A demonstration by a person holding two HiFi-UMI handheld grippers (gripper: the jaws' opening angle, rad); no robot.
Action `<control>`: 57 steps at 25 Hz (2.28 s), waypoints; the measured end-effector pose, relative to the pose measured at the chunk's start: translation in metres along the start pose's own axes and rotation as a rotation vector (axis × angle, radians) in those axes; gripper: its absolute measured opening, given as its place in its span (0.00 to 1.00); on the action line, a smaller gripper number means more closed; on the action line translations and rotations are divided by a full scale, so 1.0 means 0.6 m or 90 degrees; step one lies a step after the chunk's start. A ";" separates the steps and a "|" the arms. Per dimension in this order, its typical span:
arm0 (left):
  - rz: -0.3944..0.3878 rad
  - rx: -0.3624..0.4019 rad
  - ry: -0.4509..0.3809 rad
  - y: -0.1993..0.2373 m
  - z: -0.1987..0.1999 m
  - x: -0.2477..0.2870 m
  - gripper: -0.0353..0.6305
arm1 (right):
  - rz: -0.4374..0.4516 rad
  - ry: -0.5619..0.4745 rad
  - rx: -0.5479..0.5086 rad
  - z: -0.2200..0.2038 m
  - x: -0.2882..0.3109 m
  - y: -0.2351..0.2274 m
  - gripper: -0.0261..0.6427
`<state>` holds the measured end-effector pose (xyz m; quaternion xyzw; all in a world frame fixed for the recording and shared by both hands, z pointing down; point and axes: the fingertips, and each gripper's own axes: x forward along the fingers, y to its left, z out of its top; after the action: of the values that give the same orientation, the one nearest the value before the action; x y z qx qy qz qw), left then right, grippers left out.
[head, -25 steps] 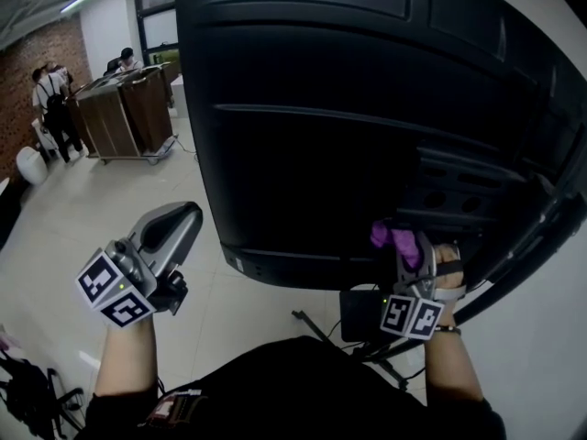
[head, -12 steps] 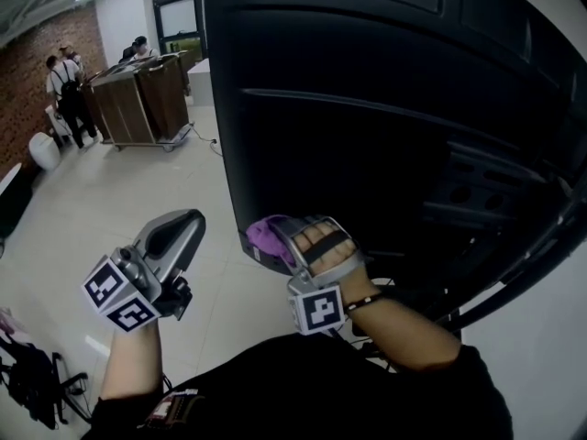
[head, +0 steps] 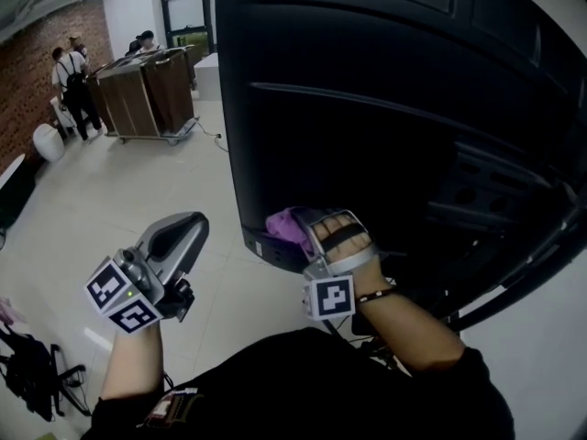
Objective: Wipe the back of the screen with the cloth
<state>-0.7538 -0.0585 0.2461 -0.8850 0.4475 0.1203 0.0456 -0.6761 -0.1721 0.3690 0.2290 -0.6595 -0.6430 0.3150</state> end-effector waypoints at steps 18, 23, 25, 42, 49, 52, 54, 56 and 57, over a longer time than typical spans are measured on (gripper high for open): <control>-0.054 -0.053 0.038 -0.016 -0.082 0.062 0.10 | -0.054 0.275 0.095 -0.332 -0.209 0.039 0.20; -0.043 -0.064 0.047 -0.010 -0.099 0.047 0.10 | -0.026 0.297 0.243 -0.353 -0.230 0.048 0.20; -0.035 -0.073 0.048 -0.004 -0.105 0.038 0.10 | 0.006 0.241 0.371 -0.324 -0.225 0.045 0.20; 0.009 -0.092 0.076 -0.010 -0.133 -0.036 0.10 | 0.131 0.036 0.219 -0.001 0.019 0.116 0.20; -0.007 -0.106 0.083 -0.008 -0.150 -0.009 0.10 | 0.117 0.131 0.260 -0.152 -0.078 0.148 0.20; -0.029 -0.112 0.085 -0.016 -0.158 0.014 0.10 | 0.108 0.180 0.260 -0.213 -0.128 0.159 0.20; -0.048 -0.116 0.087 -0.025 -0.163 0.031 0.10 | 0.101 0.223 0.268 -0.253 -0.155 0.167 0.20; -0.069 -0.118 0.092 -0.036 -0.171 0.047 0.10 | 0.101 0.264 0.294 -0.291 -0.174 0.173 0.20; -0.078 -0.120 0.096 -0.040 -0.175 0.053 0.10 | 0.101 0.281 0.308 -0.304 -0.183 0.176 0.20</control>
<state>-0.6983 -0.0887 0.3386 -0.9177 0.3812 0.0919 -0.0639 -0.4592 -0.2154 0.4556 0.3786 -0.7246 -0.3762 0.4360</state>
